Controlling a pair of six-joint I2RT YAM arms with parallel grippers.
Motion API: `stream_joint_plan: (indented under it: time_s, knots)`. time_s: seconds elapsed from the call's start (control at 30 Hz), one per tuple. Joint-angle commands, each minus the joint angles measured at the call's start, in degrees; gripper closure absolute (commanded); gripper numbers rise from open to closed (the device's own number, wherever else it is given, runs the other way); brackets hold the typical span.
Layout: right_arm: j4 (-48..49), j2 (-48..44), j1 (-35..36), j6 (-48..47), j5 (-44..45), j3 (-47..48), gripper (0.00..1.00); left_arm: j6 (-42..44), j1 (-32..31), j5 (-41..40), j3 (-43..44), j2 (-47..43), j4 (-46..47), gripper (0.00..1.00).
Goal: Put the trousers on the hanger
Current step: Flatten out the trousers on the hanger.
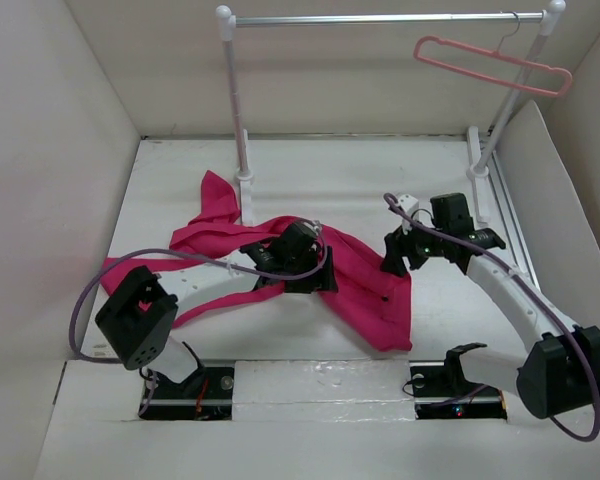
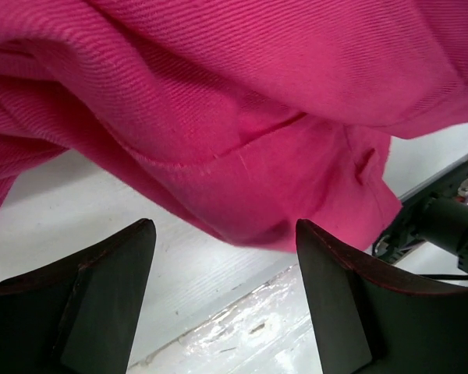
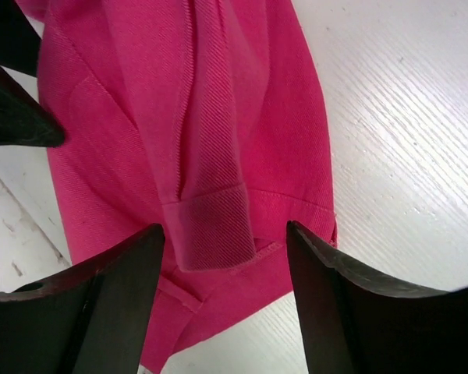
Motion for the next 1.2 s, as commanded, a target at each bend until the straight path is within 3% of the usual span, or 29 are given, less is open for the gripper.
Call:
stream_joint_plan:
  time_s: [0.0, 0.03, 0.1, 0.13, 0.2, 0.23, 0.3, 0.4, 0.57, 0.6, 0.63, 0.67, 0.73, 0.77, 0.8, 0.87, 0.9, 0.97, 1.0, 1.03, 1.07, 1.1, 1.17]
  knots:
    - [-1.55, -0.08, -1.69, -0.5, 0.19, -0.23, 0.31, -0.26, -0.45, 1.45, -0.17, 2.38, 3.05, 0.32]
    - [-2.16, 1.67, -2.39, -1.54, -1.37, -0.14, 0.43, 0.27, -1.14, 1.1, 0.35, 4.13, 2.79, 0.34]
    - [-2.43, 2.47, -2.4, -1.99, -1.91, 0.04, 0.48, 0.27, -1.15, 0.14, 0.62, 5.1, 2.35, 0.36]
    - [-2.52, 3.87, -3.01, -2.69, -2.61, 0.21, 0.67, 0.27, -1.76, -0.39, 0.7, 5.2, 2.17, 0.38]
    - [-2.7, 5.46, -4.23, -3.66, -4.02, 1.87, 0.85, 0.27, -2.47, -0.57, 0.71, 5.55, 3.04, 0.42]
    - [-2.52, 6.33, -5.03, -4.1, -3.94, 2.58, 1.0, 0.27, -2.99, -0.66, 0.88, 5.99, 3.31, 0.52]
    - [-1.39, 8.36, -7.22, -3.49, -3.23, 4.6, 1.0, 0.18, -3.52, -0.92, 2.37, 6.43, 3.05, 0.77]
    - [5.81, 11.43, -12.14, 1.94, 2.19, 10.65, 1.0, -0.34, -4.66, -0.49, 6.14, 6.7, 1.04, 1.0]
    - [13.81, 20.48, -11.54, 7.57, 31.23, 29.9, 1.0, -0.61, -8.35, -0.84, 15.62, 5.38, -6.42, 1.0]
    - [15.22, 23.19, -11.54, 8.19, 35.57, 30.96, 0.86, -0.95, -9.58, -0.75, 16.69, 5.55, -7.23, 1.0]
    - [17.58, 24.52, -10.84, 8.98, 37.96, 31.5, 0.45, -1.13, -9.59, -0.4, 17.31, 5.47, -7.93, 1.0]
    - [16.3, 26.1, -10.84, 9.25, 38.68, 33.94, 0.29, -1.39, -10.37, 0.13, 17.93, 5.64, -8.2, 0.97]
    - [9.47, 29.26, -10.84, 7.25, 37.47, 37.2, 0.15, -2.45, -10.38, 0.75, 18.02, 5.2, -8.38, 0.74]
    - [8.21, 29.02, -10.84, 6.28, 34.07, 36.87, 0.14, -2.54, -10.38, 0.75, 17.59, 4.68, -7.25, 0.62]
    - [7.42, 27.89, -9.36, 5.48, 32.73, 35.12, 0.14, -2.54, -10.38, 0.14, 17.58, 4.41, -7.15, 0.38]
    - [7.5, 20.7, -8.03, 4.42, 30.1, 28.72, 0.17, -1.75, -10.38, -2.23, 19.41, 4.23, -9.59, 0.3]
    - [7.93, 17.1, -7.5, 4.42, 29.47, 20.68, 0.19, -1.4, -9.6, -4.42, 20.04, 3.54, -10.13, 0.29]
    - [8.2, 6.5, -6.79, 5.65, 28.94, 12.64, 0.33, -0.44, -8.54, -7.15, 20.65, 2.31, -11.45, 0.3]
    - [8.03, 3.13, -6.79, 6.0, 27.98, 4.86, 0.48, -0.08, -7.75, -11.78, 20.48, 0.47, -11.63, 0.31]
    - [8.46, -0.04, -6.79, 6.87, 26.75, 1.13, 0.72, 0.36, -7.13, -13.21, 20.22, -0.33, -11.98, 0.31]
    - [8.38, -5.03, -7.58, 7.4, 23.78, -2.39, 0.89, 0.97, -4.95, -13.49, 19.52, -0.94, -12.07, 0.31]
    - [8.03, -6.82, -8.19, 8.02, 22.36, -5.3, 0.96, 2.45, -3.54, -12.88, 19.34, -1.04, -12.68, 0.3]
    - [7.58, -9.81, -10.39, 8.99, 20.68, -11.46, 0.77, 3.52, -0.99, -12.7, 19.08, -0.95, -15.66, 0.3]
